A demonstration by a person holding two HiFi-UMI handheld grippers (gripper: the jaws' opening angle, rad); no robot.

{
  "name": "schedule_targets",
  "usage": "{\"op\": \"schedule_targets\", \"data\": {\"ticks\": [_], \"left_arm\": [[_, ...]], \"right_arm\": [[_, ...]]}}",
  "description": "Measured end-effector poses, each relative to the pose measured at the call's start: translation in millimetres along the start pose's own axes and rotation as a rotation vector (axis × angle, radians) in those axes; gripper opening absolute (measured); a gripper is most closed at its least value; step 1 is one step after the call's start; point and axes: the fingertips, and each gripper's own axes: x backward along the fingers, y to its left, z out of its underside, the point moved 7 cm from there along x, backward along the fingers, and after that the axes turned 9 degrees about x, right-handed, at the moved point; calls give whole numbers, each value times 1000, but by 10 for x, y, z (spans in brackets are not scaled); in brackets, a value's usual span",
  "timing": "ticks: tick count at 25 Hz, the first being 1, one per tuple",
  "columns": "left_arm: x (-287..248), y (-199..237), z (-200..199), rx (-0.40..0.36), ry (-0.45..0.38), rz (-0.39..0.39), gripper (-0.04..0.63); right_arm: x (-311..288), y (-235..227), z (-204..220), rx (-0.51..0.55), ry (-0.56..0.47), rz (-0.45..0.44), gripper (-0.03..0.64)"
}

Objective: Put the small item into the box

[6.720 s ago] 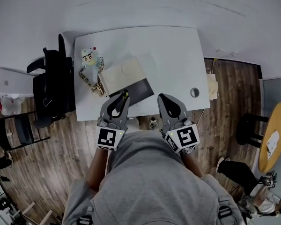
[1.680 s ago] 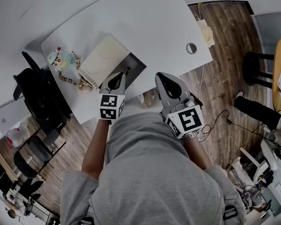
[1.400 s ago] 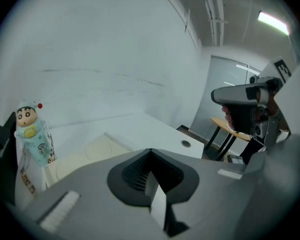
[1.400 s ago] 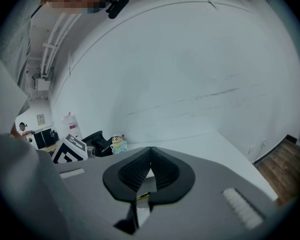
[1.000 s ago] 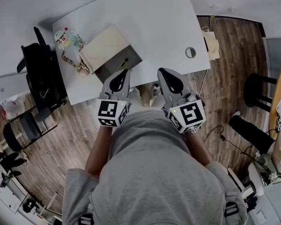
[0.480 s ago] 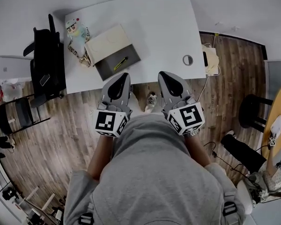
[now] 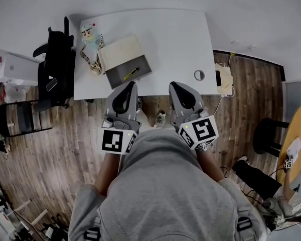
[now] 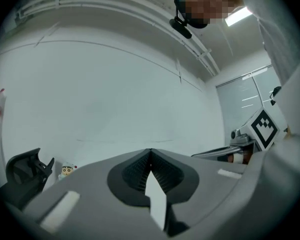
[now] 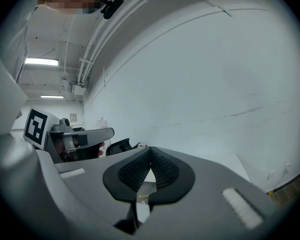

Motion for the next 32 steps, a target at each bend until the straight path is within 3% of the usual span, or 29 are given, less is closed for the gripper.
{"op": "schedule_targets", "data": {"ticks": [19, 32], "left_arm": [[250, -114, -365, -88, -117, -39, 2], [240, -192, -272, -91, -113, -44, 3]], "right_arm": [[85, 46, -442, 64, -122, -35, 15], [114, 33, -451, 88, -134, -57, 15]]}}
